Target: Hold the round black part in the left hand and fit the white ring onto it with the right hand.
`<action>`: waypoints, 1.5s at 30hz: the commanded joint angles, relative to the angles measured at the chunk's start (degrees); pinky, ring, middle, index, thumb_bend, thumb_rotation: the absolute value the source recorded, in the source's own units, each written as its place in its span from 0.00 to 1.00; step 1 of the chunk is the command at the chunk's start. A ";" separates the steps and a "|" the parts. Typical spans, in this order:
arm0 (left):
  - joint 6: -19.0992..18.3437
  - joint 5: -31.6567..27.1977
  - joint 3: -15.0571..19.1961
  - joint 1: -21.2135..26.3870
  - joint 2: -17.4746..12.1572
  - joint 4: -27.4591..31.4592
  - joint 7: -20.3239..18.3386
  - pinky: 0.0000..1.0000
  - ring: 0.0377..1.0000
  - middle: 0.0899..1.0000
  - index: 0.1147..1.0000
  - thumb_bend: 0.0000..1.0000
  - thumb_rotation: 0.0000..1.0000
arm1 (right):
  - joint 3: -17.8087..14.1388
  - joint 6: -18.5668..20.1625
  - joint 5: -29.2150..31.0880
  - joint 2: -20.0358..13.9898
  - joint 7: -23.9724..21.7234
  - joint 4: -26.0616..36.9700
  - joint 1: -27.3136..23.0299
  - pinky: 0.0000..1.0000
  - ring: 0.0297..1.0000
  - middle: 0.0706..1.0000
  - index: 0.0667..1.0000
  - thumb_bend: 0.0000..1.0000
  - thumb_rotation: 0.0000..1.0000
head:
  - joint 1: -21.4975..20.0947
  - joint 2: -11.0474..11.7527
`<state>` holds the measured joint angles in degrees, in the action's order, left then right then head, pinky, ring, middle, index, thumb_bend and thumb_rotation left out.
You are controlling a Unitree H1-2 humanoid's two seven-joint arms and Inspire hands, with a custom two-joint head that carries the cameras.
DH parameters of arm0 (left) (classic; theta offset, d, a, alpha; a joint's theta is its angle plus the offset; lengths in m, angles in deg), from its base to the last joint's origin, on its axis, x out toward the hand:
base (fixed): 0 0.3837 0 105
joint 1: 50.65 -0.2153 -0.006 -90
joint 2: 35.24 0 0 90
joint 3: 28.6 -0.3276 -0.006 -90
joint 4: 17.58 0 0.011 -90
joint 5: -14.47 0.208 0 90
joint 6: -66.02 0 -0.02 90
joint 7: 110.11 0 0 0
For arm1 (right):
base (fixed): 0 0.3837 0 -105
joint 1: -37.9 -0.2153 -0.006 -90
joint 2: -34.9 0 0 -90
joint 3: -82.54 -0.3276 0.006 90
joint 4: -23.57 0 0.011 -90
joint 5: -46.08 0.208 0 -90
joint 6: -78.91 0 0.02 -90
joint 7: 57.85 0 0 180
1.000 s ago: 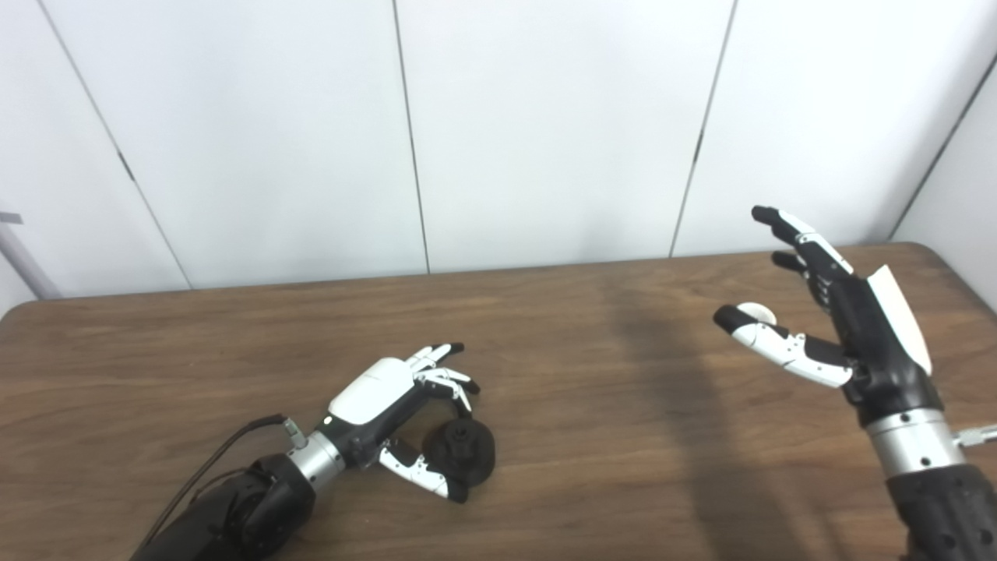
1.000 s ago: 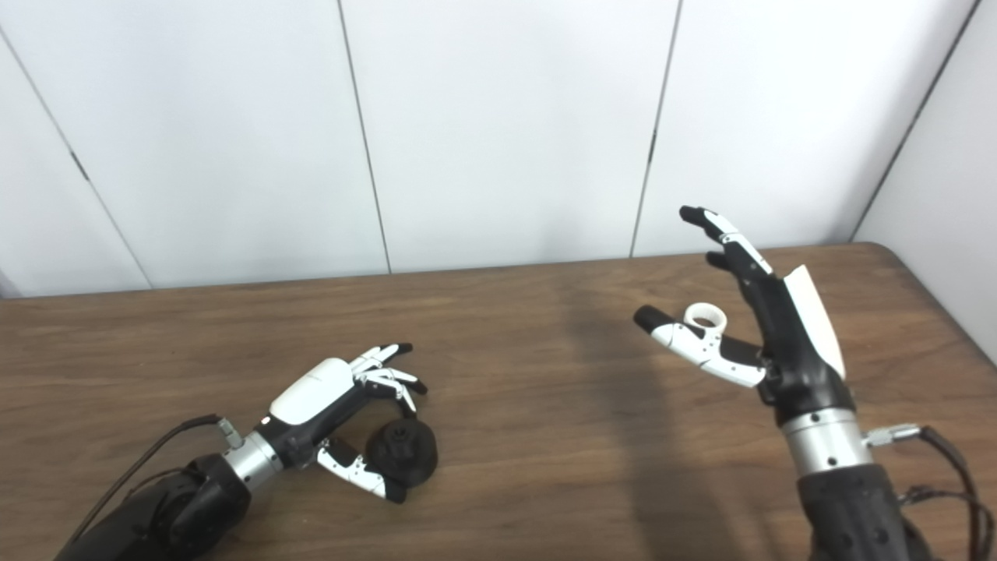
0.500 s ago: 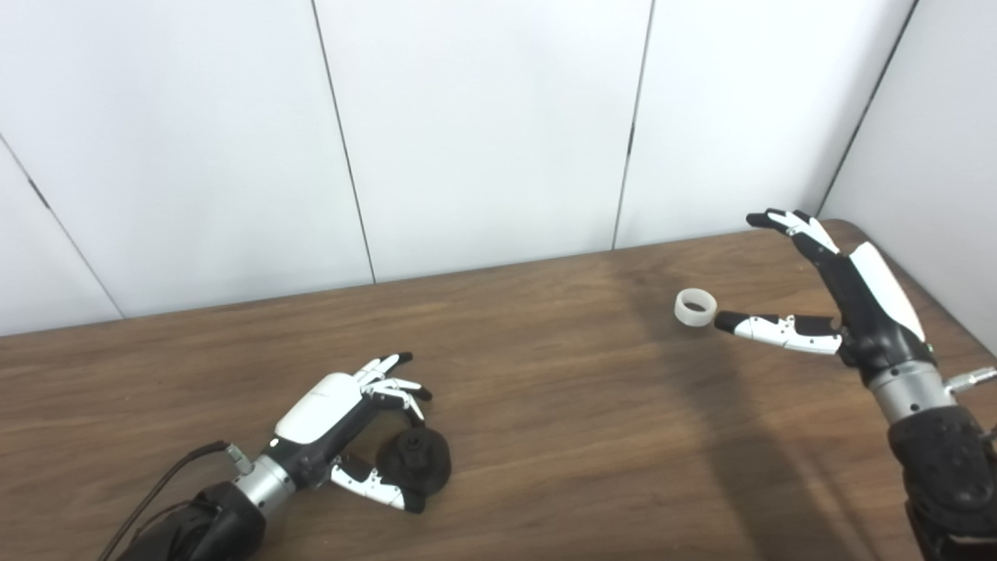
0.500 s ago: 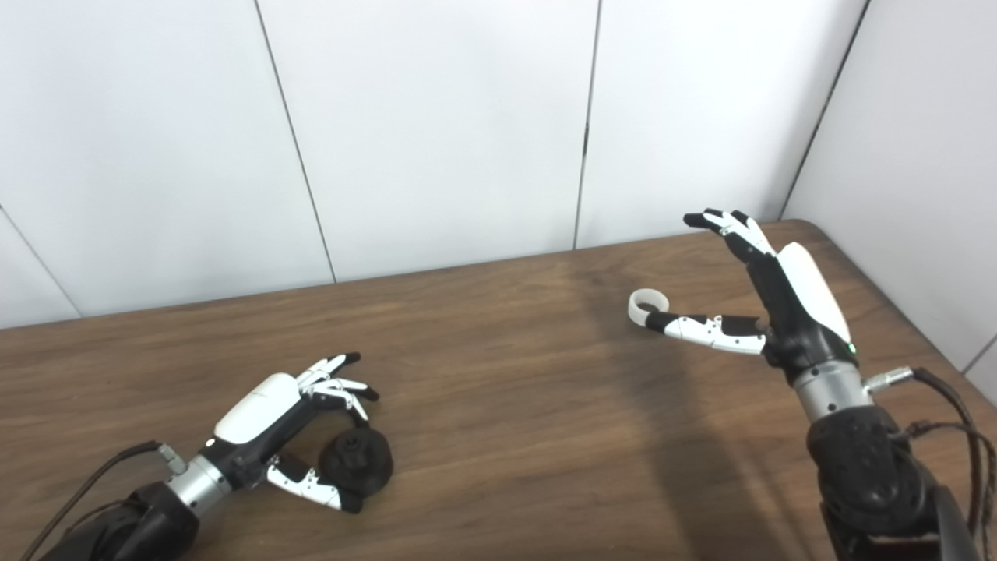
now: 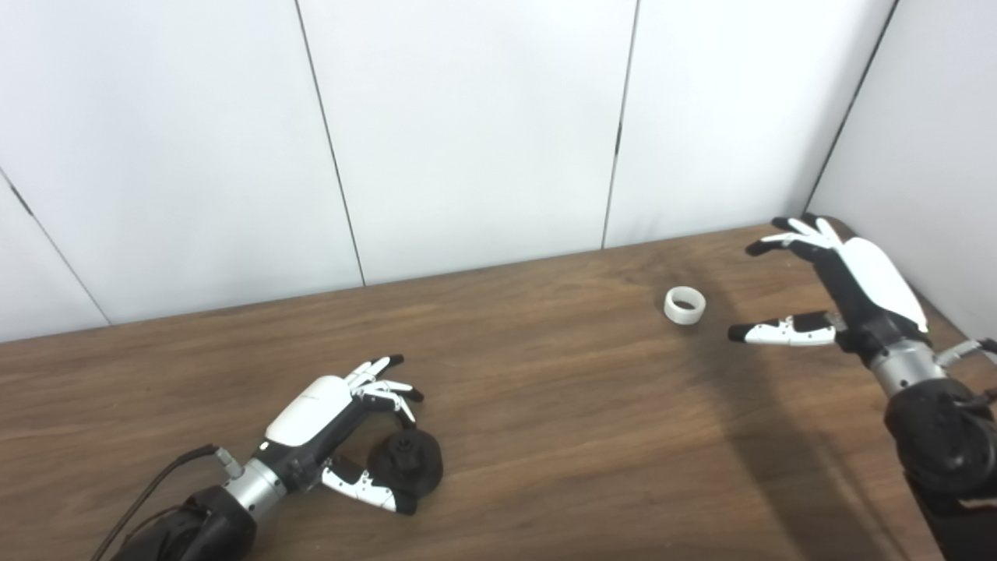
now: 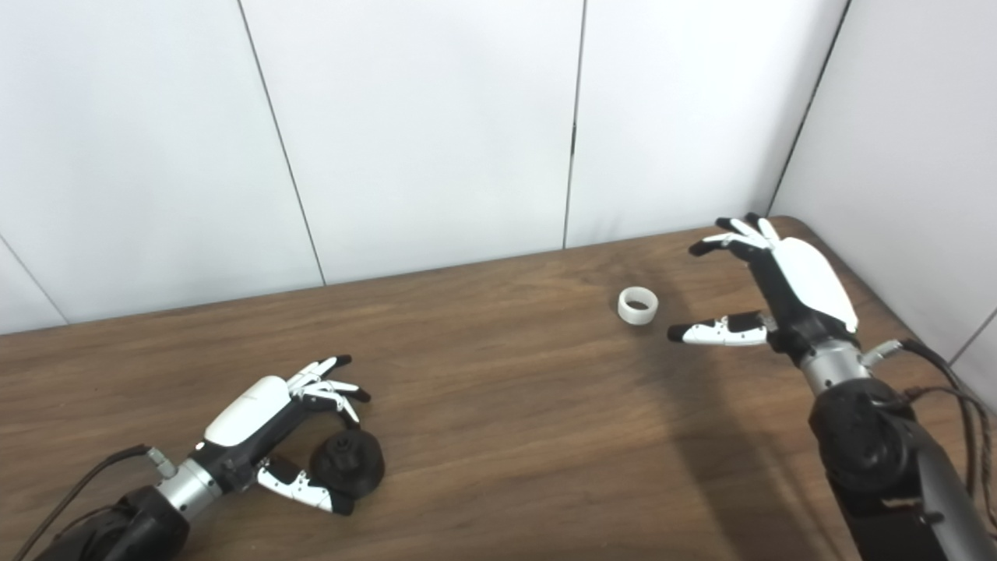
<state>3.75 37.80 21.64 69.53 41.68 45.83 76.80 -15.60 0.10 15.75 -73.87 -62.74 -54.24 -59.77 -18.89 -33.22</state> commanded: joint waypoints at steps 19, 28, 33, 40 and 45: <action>-0.81 -1.29 -2.63 1.43 -3.07 -1.50 2.21 1.00 0.99 0.78 0.41 0.52 0.06 | 11.06 -4.63 -10.69 -14.62 -9.12 -9.99 -18.38 1.00 1.00 0.92 0.65 0.99 0.19 | -2.80 1.84; -0.81 -1.38 -2.81 1.45 -3.00 -1.44 1.73 1.00 0.98 0.78 0.41 0.52 0.06 | 15.08 -7.30 -13.25 -14.91 -12.76 -13.40 -23.17 1.00 1.00 0.93 0.64 1.00 0.22 | -3.06 2.48; -0.81 -1.33 -2.82 1.35 -2.92 -1.49 1.89 1.00 0.99 0.78 0.41 0.52 0.06 | 18.12 -8.81 -14.76 -13.73 -13.82 -16.16 -25.96 1.00 1.00 0.94 0.65 1.00 0.23 | -3.54 2.62; -0.81 -1.77 -3.16 1.16 -3.11 -1.44 2.40 1.00 0.98 0.78 0.41 0.52 0.06 | 21.70 -9.57 -17.24 -11.89 -15.11 -19.34 -28.84 1.00 1.00 0.96 0.66 1.00 0.25 | -3.68 2.97; -0.81 -2.04 -3.59 1.13 -3.35 -1.72 3.29 1.00 0.98 0.77 0.41 0.52 0.06 | 22.98 -9.88 -18.86 -10.36 -14.54 -20.84 -29.57 1.00 1.00 0.97 0.67 1.00 0.24 | -4.22 3.41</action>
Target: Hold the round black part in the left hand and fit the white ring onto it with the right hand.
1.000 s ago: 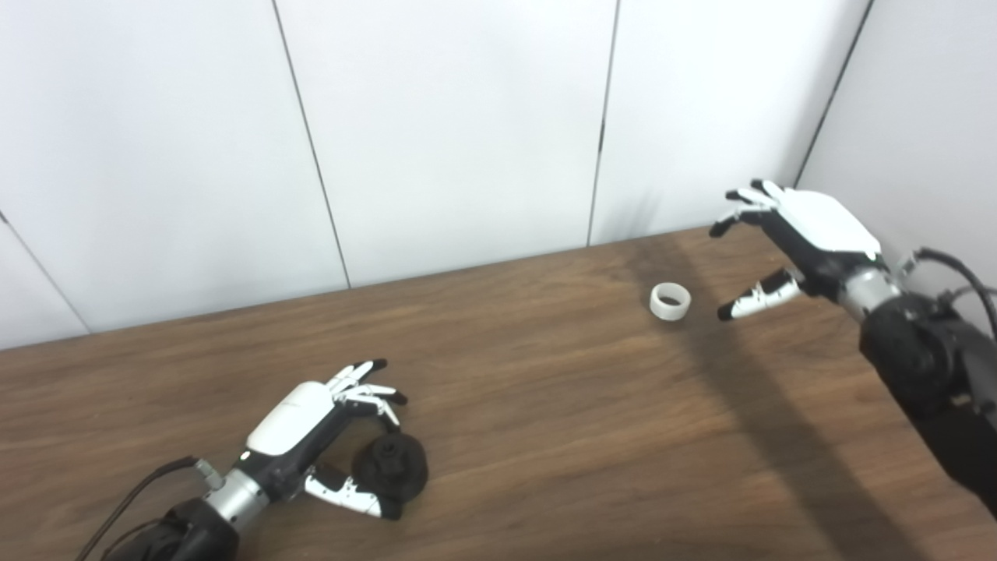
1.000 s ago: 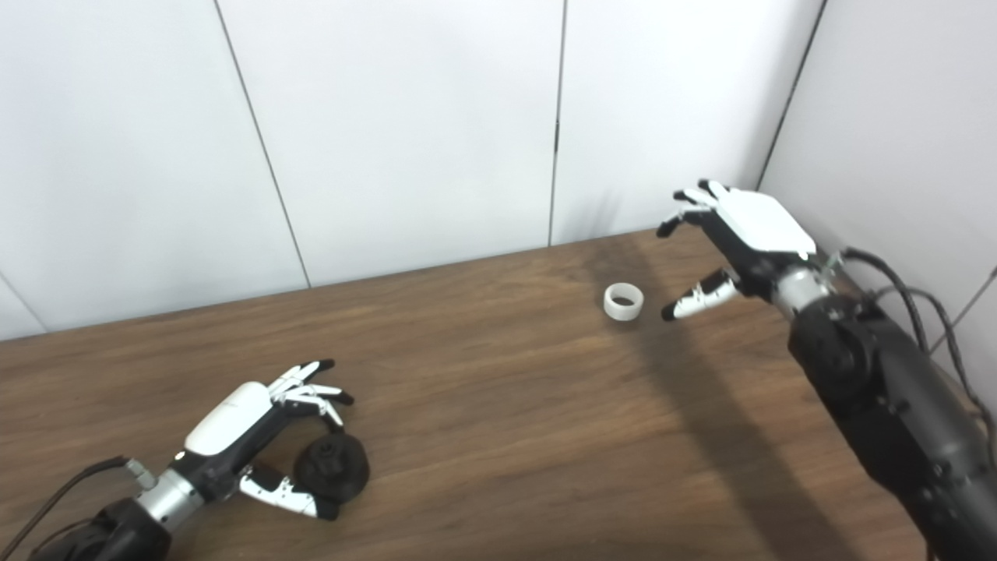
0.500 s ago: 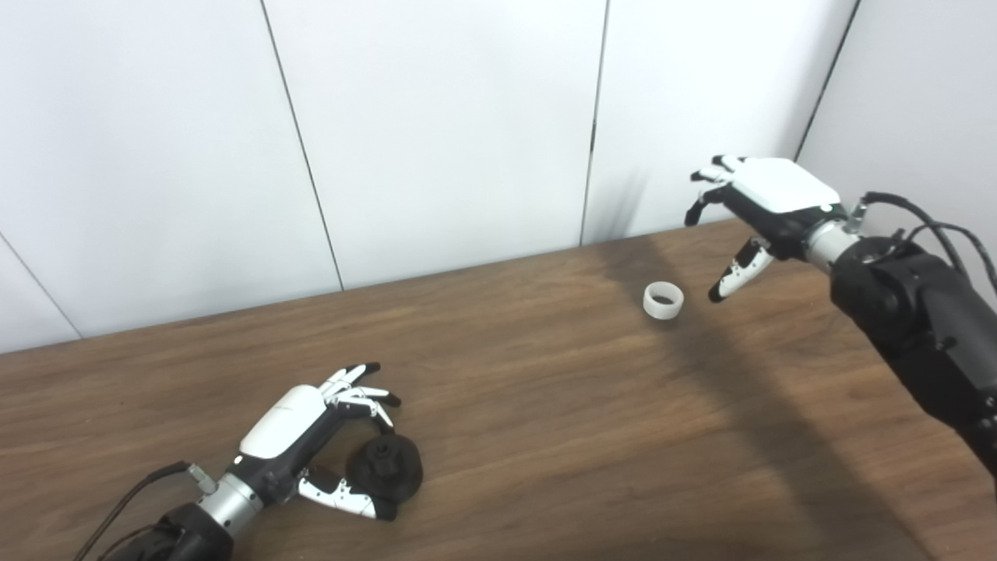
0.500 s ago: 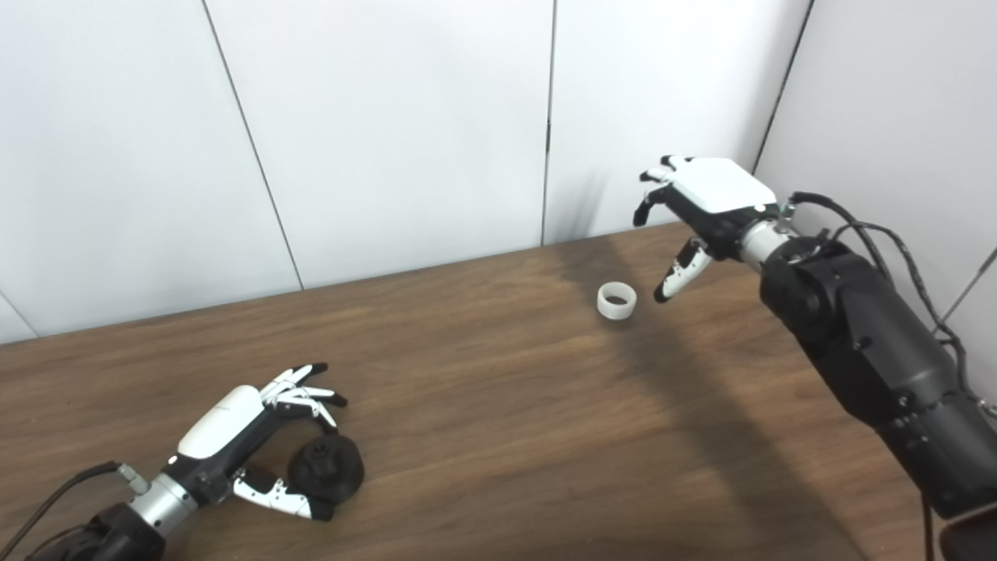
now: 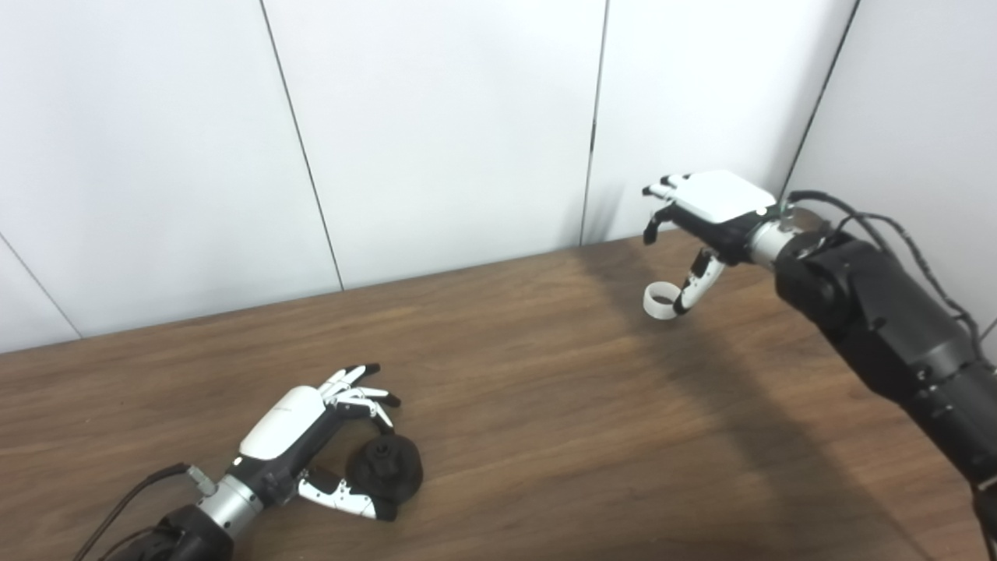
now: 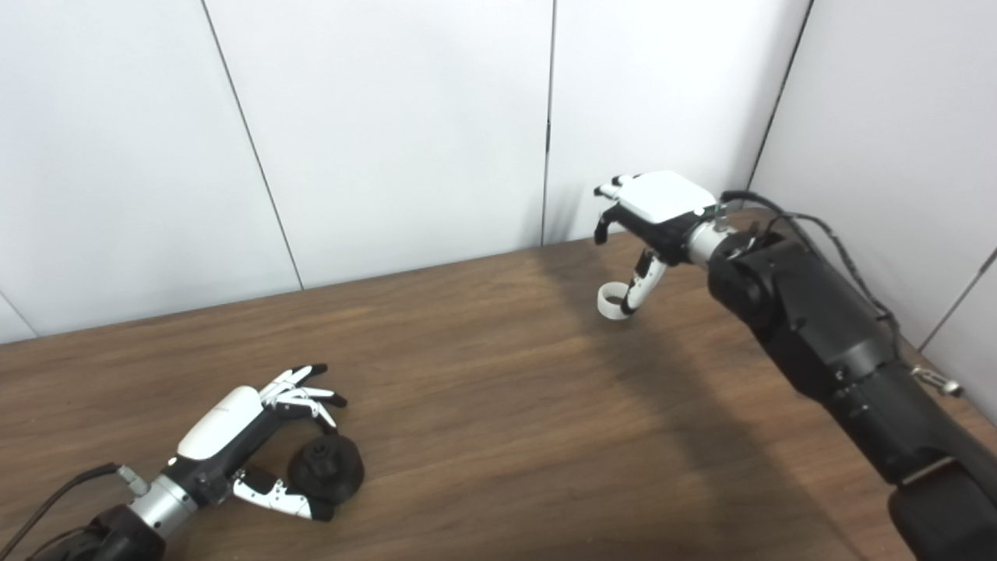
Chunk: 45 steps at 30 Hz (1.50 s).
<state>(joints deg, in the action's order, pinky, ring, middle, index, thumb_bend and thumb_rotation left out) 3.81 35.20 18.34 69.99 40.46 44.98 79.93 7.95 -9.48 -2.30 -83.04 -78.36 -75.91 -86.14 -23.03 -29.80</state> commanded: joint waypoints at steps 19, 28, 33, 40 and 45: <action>-0.87 -0.20 -3.47 1.51 -3.47 -1.70 3.36 1.00 0.98 0.77 0.41 0.52 0.06 | 0.80 -1.81 -3.17 0.49 3.16 -3.06 -3.26 1.00 1.00 0.96 0.64 1.00 0.22 | -2.06 0.93; -0.87 -0.68 -4.39 1.66 -3.54 -2.19 4.04 1.00 0.98 0.77 0.41 0.52 0.06 | 0.49 -0.49 -3.48 0.21 0.82 -2.50 -3.96 1.00 1.00 0.98 0.69 1.00 0.23 | -2.28 1.36; -0.87 -0.85 -4.71 1.61 -3.74 -1.85 4.11 1.00 0.99 0.77 0.41 0.52 0.06 | 0.63 -0.27 -3.91 0.41 0.35 -3.10 -4.33 1.00 1.00 0.99 0.70 1.00 0.23 | -2.69 1.65; -0.87 -1.65 -4.52 1.31 -4.19 -1.01 3.90 1.00 0.99 0.77 0.41 0.52 0.06 | 1.21 -0.63 -4.23 0.31 -0.04 -3.97 -4.64 1.00 1.00 0.98 0.70 1.00 0.23 | -3.02 1.20; -0.87 -1.52 -4.37 1.07 -4.66 -0.33 3.52 1.00 0.99 0.77 0.41 0.52 0.06 | 1.09 -0.72 -4.16 -0.02 0.00 -4.12 -4.41 1.00 1.00 0.98 0.70 1.00 0.23 | -2.77 1.24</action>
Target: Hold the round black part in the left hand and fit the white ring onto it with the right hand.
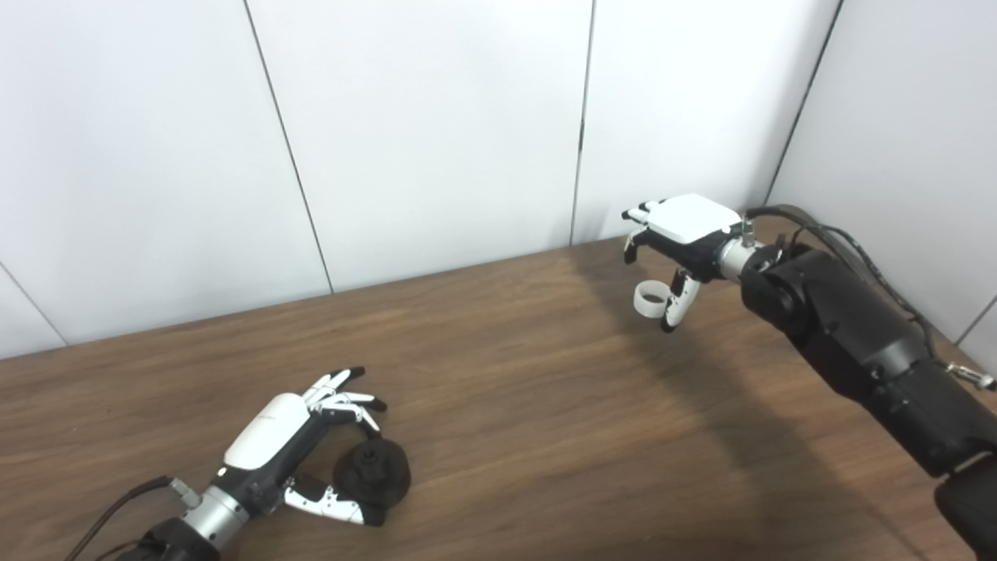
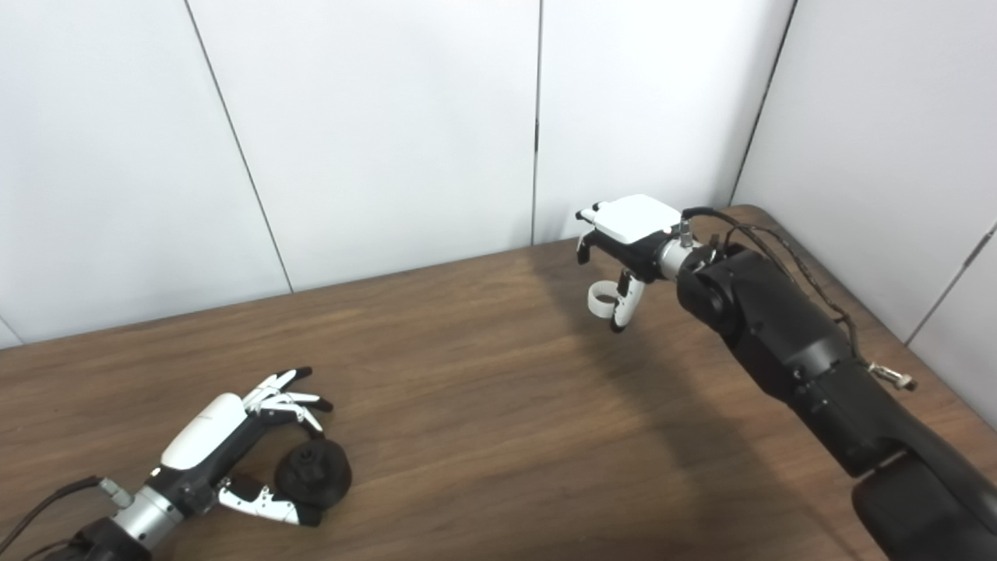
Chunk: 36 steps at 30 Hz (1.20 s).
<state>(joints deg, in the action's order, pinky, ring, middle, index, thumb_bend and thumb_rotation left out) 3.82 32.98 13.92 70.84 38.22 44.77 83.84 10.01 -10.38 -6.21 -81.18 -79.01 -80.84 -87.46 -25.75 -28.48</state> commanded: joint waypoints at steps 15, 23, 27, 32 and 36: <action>-0.88 0.62 0.30 -0.39 -3.20 0.90 -0.44 1.00 0.98 0.77 0.41 0.52 0.06 | -0.58 -0.49 -0.69 -1.82 2.06 -0.98 -2.61 1.00 1.00 0.98 0.70 1.00 0.24 | -0.54 0.04; -0.88 0.25 0.47 -0.74 -3.39 1.31 -0.65 1.00 0.98 0.77 0.41 0.52 0.06 | 0.12 -0.39 -1.59 -1.50 2.75 -2.54 -2.94 1.00 1.00 0.97 0.70 1.00 0.24 | -0.65 0.23; -0.88 0.03 0.47 -0.75 -3.49 1.48 -1.29 1.00 0.99 0.77 0.41 0.52 0.06 | 0.22 -0.59 -1.56 -1.35 3.78 -3.58 -2.78 1.00 1.00 0.97 0.70 1.00 0.24 | -0.60 0.29; -0.87 -0.03 -0.04 -0.55 -3.47 1.21 -1.09 1.00 0.99 0.77 0.41 0.52 0.07 | 0.53 -0.93 -1.33 -1.27 4.62 -4.82 -2.82 1.00 1.00 0.97 0.69 1.00 0.24 | -0.82 0.37; -0.87 -0.39 -0.20 -0.70 -3.41 1.47 -1.17 1.00 0.99 0.77 0.41 0.52 0.06 | 1.10 -0.91 -1.67 -1.50 4.28 -5.27 -3.09 1.00 1.00 0.97 0.70 1.00 0.27 | -0.90 0.56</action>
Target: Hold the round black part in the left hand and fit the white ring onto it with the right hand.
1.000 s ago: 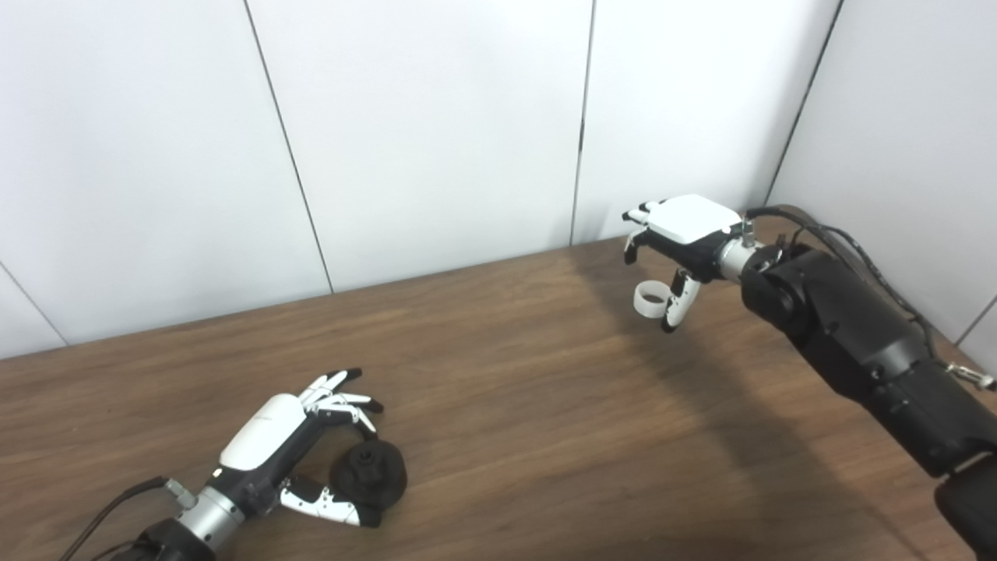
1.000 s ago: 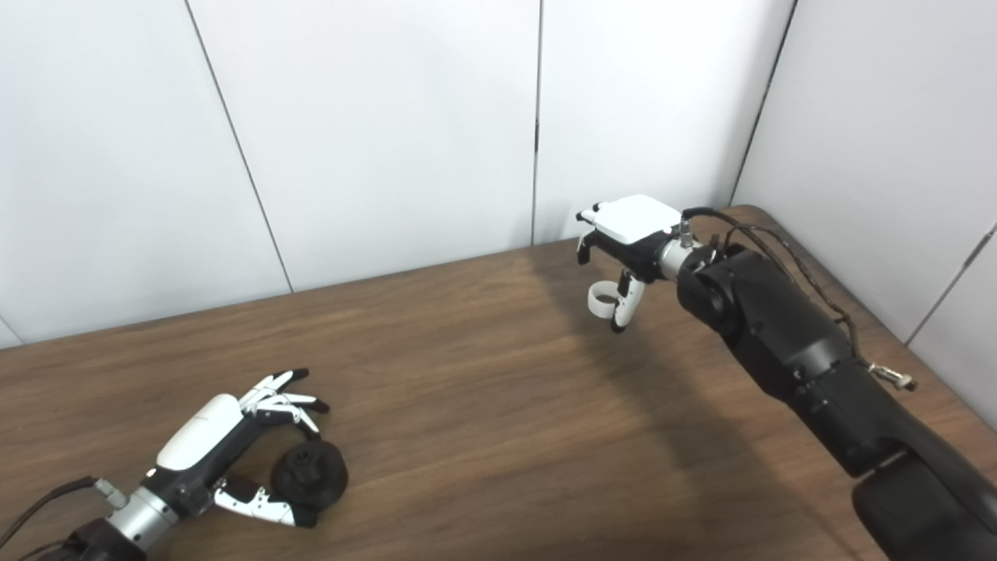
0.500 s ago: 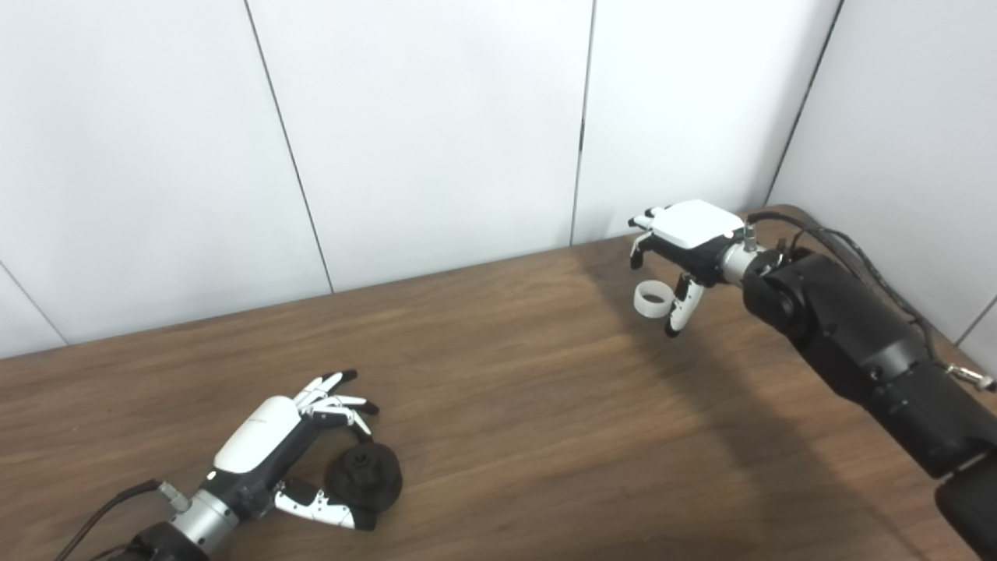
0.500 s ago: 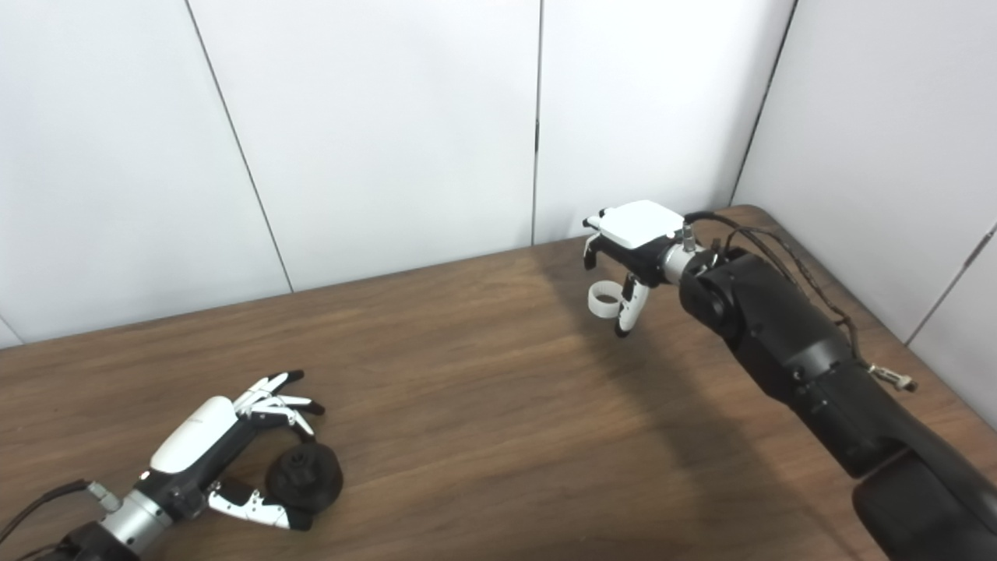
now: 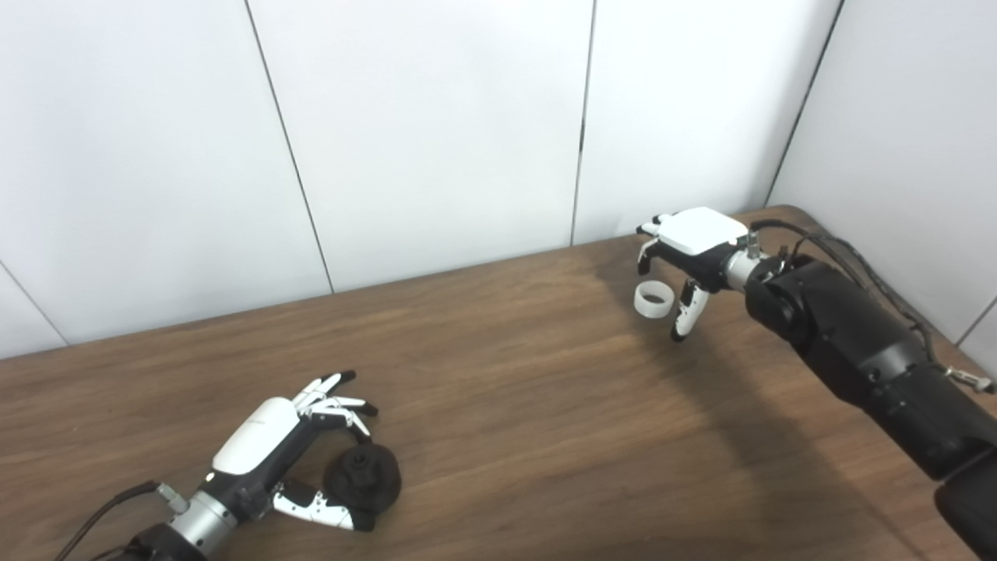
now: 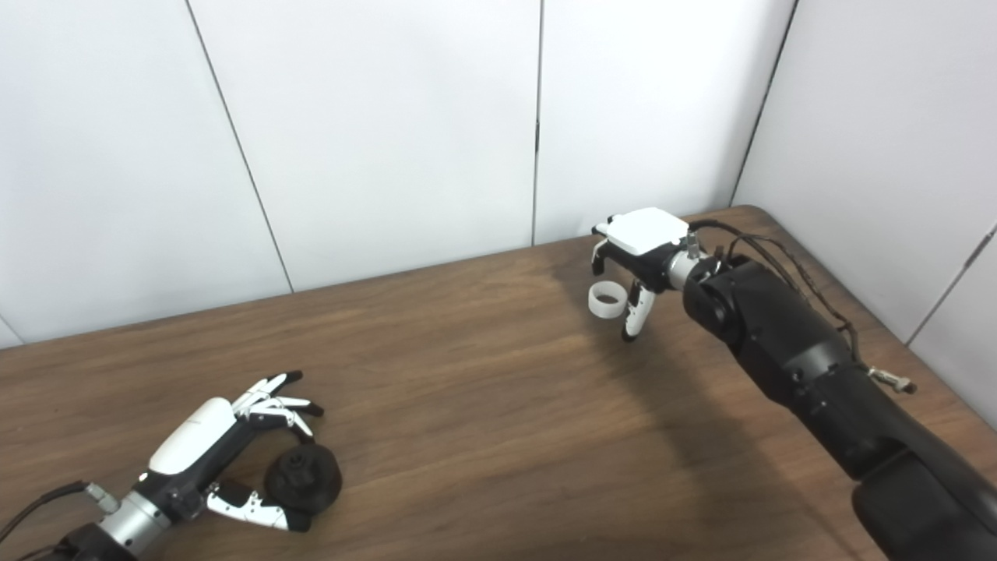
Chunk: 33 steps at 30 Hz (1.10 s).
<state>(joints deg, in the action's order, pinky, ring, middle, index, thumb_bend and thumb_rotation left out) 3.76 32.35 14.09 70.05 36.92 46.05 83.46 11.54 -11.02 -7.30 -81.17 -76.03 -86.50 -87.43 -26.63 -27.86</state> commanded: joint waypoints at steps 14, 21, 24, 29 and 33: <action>-0.82 0.14 2.78 -2.13 -2.56 4.22 -3.20 1.00 0.99 0.77 0.41 0.52 0.06 | 0.18 -1.51 0.05 -2.32 0.87 -0.02 -3.55 1.00 1.00 0.95 0.68 0.99 0.28 | 0.16 -1.79; -0.82 0.25 3.77 -2.85 -2.40 5.78 -4.34 1.00 0.98 0.78 0.41 0.52 0.06 | 0.50 -2.07 0.52 -2.12 0.78 -0.81 -3.23 1.00 1.00 0.95 0.66 0.99 0.27 | 0.24 -2.41; -0.82 0.08 4.38 -3.21 -2.38 6.50 -4.99 1.00 0.98 0.77 0.41 0.52 0.06 | 0.67 -1.85 0.51 -1.98 0.37 -0.89 -3.05 1.00 1.00 0.95 0.65 0.99 0.26 | 0.53 -2.78; -0.82 0.17 4.76 -3.10 -2.14 6.37 -5.00 1.00 0.97 0.77 0.41 0.52 0.06 | 0.94 -2.10 1.61 -1.83 -1.46 -1.42 -3.02 1.00 1.00 0.95 0.64 0.99 0.29 | 0.85 -3.21; -0.82 0.14 5.26 -3.07 -2.04 6.42 -5.49 1.00 0.98 0.77 0.41 0.52 0.06 | 1.05 -1.68 2.37 -1.56 -3.21 -1.61 -3.08 1.00 1.00 0.96 0.62 1.00 0.29 | 0.86 -3.01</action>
<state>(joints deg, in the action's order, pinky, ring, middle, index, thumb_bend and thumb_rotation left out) 2.76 32.30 18.81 66.30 36.14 51.90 78.31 12.72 -12.70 -5.53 -81.56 -78.50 -88.50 -88.50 -25.66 -30.85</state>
